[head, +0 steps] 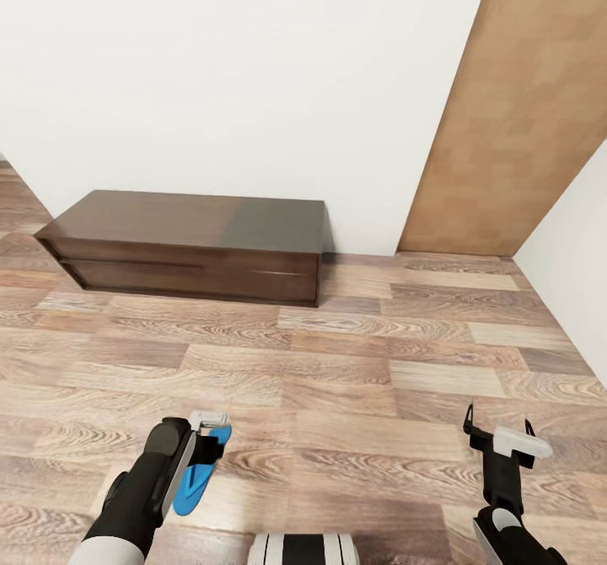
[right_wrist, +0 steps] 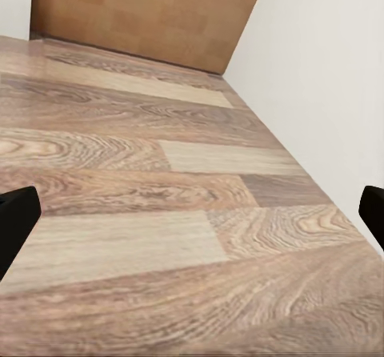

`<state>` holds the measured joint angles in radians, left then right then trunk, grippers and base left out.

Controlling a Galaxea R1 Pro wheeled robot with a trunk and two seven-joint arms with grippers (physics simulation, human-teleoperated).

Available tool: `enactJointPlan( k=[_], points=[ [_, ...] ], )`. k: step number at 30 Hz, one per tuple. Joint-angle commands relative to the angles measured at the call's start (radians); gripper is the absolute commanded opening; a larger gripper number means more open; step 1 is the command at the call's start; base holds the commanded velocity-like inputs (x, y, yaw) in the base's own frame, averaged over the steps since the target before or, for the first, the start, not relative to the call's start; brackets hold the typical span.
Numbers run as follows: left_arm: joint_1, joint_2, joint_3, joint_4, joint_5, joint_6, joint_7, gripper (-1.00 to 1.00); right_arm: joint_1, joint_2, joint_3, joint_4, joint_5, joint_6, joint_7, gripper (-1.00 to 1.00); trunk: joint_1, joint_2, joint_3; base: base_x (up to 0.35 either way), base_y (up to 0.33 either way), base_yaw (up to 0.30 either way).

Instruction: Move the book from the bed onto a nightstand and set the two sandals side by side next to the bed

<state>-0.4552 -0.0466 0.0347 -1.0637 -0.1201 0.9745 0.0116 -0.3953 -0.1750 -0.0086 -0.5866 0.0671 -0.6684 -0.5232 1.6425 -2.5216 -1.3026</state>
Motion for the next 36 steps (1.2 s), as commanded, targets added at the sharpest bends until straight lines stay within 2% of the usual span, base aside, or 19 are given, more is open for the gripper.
enactJointPlan(
  k=[1, 20, 33, 34, 36],
  points=[
    [0.000, -0.001, 0.002, -0.001, -0.006, 0.004, -0.002, 1.00, -0.001, 0.000, -0.001, 0.001, 0.007, 0.000, -0.006, 1.00, 0.000, -0.001, -0.005, 0.000, 0.000, 0.000],
    [0.000, -0.001, 0.004, -0.001, -0.007, 0.003, -0.002, 1.00, -0.001, 0.000, -0.001, 0.001, 0.010, 0.000, -0.006, 1.00, 0.009, -0.005, -0.078, 0.000, 0.000, 0.000],
    [0.000, 0.000, 0.005, -0.004, -0.014, -0.001, 0.003, 1.00, -0.001, 0.000, -0.001, 0.004, 0.010, 0.000, -0.006, 1.00, 0.009, -0.005, -0.078, 0.000, 0.000, 0.000],
    [0.000, 0.002, 0.006, -0.006, -0.033, -0.002, 0.029, 1.00, -0.001, 0.000, -0.001, 0.004, 0.010, 0.000, -0.006, 1.00, 0.009, -0.005, -0.078, 0.000, 0.000, 0.000],
    [0.000, 0.003, 0.006, -0.007, -0.044, -0.002, 0.048, 1.00, -0.001, 0.000, -0.001, 0.004, 0.010, 0.000, -0.006, 1.00, 0.009, -0.005, -0.078, 0.000, 0.000, 0.000]
  ],
)
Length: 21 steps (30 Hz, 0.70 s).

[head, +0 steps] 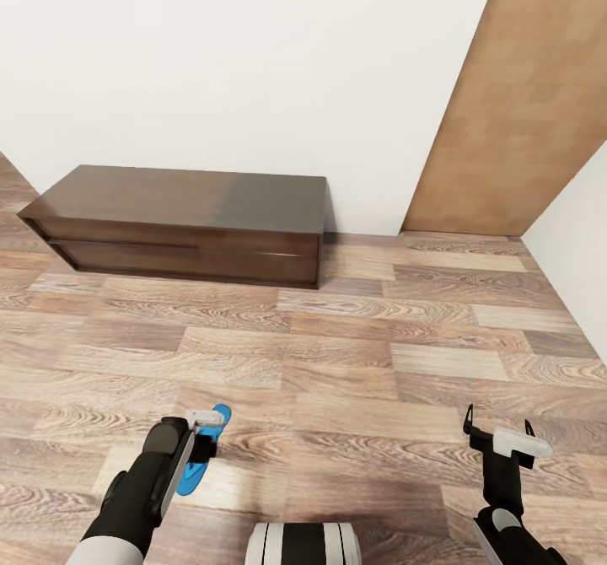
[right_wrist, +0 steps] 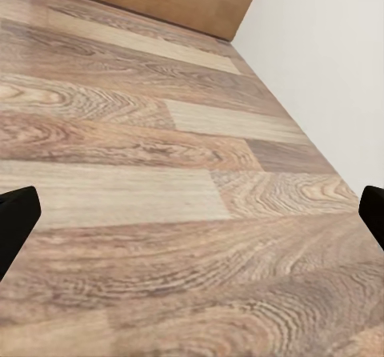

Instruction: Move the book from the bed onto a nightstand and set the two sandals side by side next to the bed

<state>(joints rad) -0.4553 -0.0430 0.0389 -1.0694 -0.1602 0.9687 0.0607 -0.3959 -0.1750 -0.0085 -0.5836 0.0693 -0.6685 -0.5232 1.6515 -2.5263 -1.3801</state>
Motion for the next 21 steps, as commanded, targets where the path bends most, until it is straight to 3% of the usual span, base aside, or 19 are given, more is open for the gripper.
enactJointPlan(
  k=[1, 4, 7, 21],
  points=[
    [0.000, -0.001, 0.002, -0.001, -0.017, 0.003, 0.020, 1.00, 0.000, 0.000, -0.001, 0.001, 0.007, 0.000, -0.006, 1.00, 0.000, 0.000, -0.001, 0.000, 0.000, 0.000],
    [0.000, -0.001, 0.001, -0.003, -0.053, 0.002, 0.077, 1.00, -0.001, 0.000, -0.001, 0.001, 0.007, 0.000, -0.006, 1.00, 0.000, 0.000, -0.001, 0.000, 0.000, 0.000],
    [0.000, 0.000, 0.000, -0.008, -0.064, 0.001, 0.093, 1.00, 0.000, 0.000, -0.001, 0.001, 0.007, 0.000, -0.006, 1.00, 0.000, 0.000, -0.001, 0.000, 0.000, 0.000],
    [0.000, -0.006, -0.019, -0.012, -0.070, 0.002, 0.101, 1.00, 0.000, 0.000, -0.001, 0.001, 0.007, 0.000, -0.006, 1.00, 0.000, 0.000, -0.001, 0.000, 0.000, 0.000]
  ],
)
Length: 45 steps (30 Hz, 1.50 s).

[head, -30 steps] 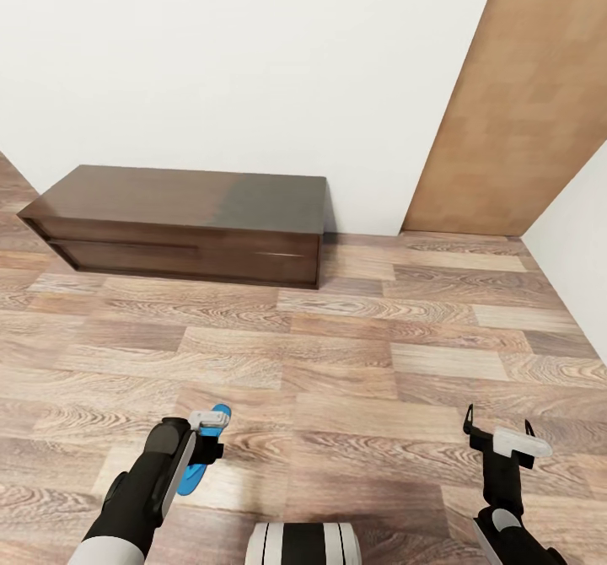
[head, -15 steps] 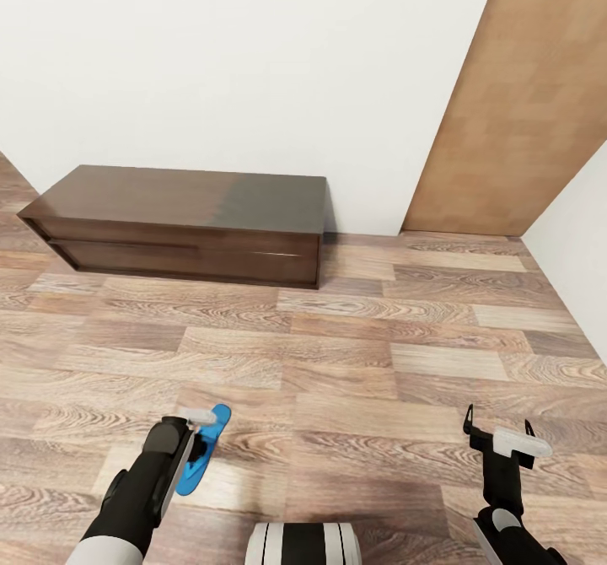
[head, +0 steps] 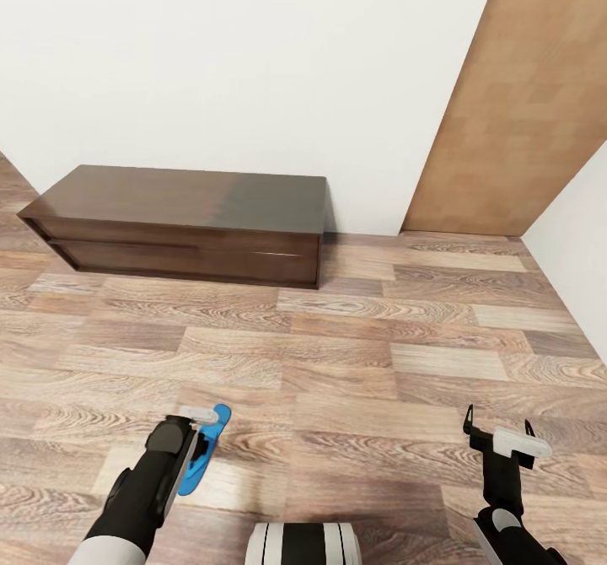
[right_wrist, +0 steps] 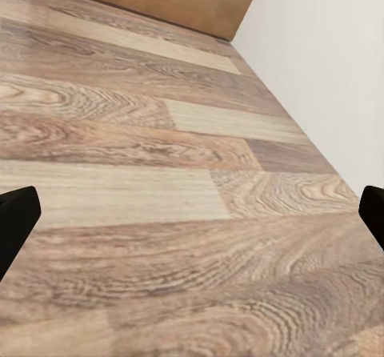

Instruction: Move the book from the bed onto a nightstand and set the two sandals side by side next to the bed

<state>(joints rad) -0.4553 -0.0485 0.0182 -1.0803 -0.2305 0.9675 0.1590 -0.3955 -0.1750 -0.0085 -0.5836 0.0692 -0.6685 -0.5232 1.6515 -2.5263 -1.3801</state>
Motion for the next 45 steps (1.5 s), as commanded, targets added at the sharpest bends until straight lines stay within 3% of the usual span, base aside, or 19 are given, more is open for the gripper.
enactJointPlan(
  k=[1, 12, 31, 45],
  points=[
    [0.000, -0.001, -0.002, -0.001, 0.000, 0.003, 0.002, 1.00, 0.000, 0.000, -0.001, 0.001, 0.007, 0.000, -0.006, 1.00, 0.000, 0.000, -0.001, 0.000, 0.000, 0.000],
    [0.000, -0.002, -0.033, 0.002, 0.003, 0.003, 0.001, 1.00, -0.001, 0.000, -0.001, 0.001, 0.007, 0.000, -0.006, 1.00, 0.000, 0.000, -0.001, 0.071, 0.000, 0.000],
    [0.000, -0.003, -0.046, 0.004, 0.003, 0.003, -0.001, 1.00, -0.001, 0.000, -0.001, 0.001, 0.007, 0.000, -0.006, 1.00, 0.000, 0.000, -0.001, 0.029, -0.001, 0.000],
    [0.000, -0.003, -0.051, 0.005, 0.003, 0.002, -0.004, 1.00, 0.000, 0.000, -0.001, 0.001, 0.007, 0.000, -0.006, 1.00, 0.000, 0.000, -0.001, 0.171, -0.075, 0.000]
  ],
)
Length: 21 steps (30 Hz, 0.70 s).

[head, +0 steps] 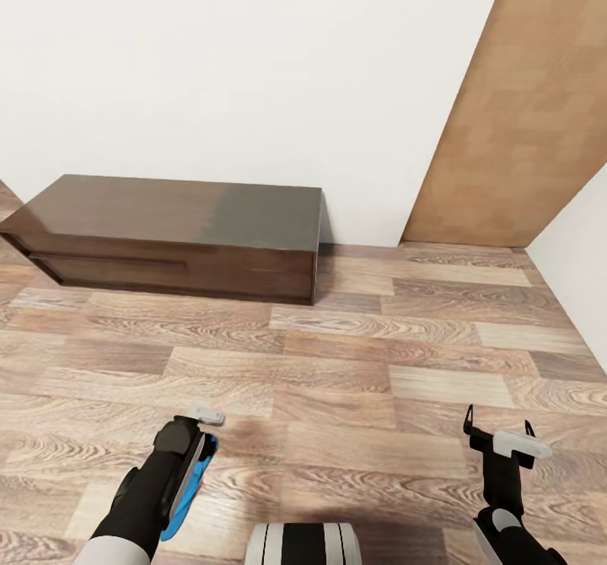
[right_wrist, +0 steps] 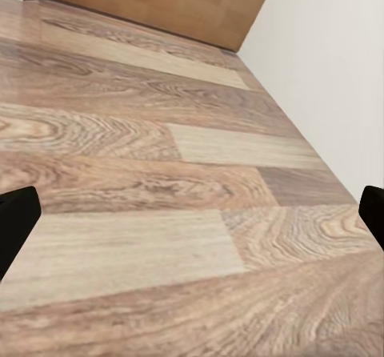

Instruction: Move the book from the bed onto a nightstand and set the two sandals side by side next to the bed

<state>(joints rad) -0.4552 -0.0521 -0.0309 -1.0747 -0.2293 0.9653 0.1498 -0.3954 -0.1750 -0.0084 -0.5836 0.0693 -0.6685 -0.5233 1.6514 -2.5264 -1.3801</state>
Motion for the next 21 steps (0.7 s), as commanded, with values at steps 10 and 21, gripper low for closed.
enactJointPlan(
  k=[10, 21],
  points=[
    [0.000, 0.000, -0.002, -0.001, 0.002, 0.004, 0.005, 1.00, -0.001, 0.000, -0.001, 0.001, 0.007, 0.000, -0.006, 1.00, 0.000, 0.000, -0.005, 0.014, -0.004, 0.000],
    [0.000, 0.000, -0.001, -0.001, 0.002, 0.004, 0.005, 1.00, -0.001, 0.000, -0.001, 0.001, 0.007, 0.000, -0.006, 1.00, 0.005, -0.003, -0.047, 0.000, 0.000, 0.000]
  ],
)
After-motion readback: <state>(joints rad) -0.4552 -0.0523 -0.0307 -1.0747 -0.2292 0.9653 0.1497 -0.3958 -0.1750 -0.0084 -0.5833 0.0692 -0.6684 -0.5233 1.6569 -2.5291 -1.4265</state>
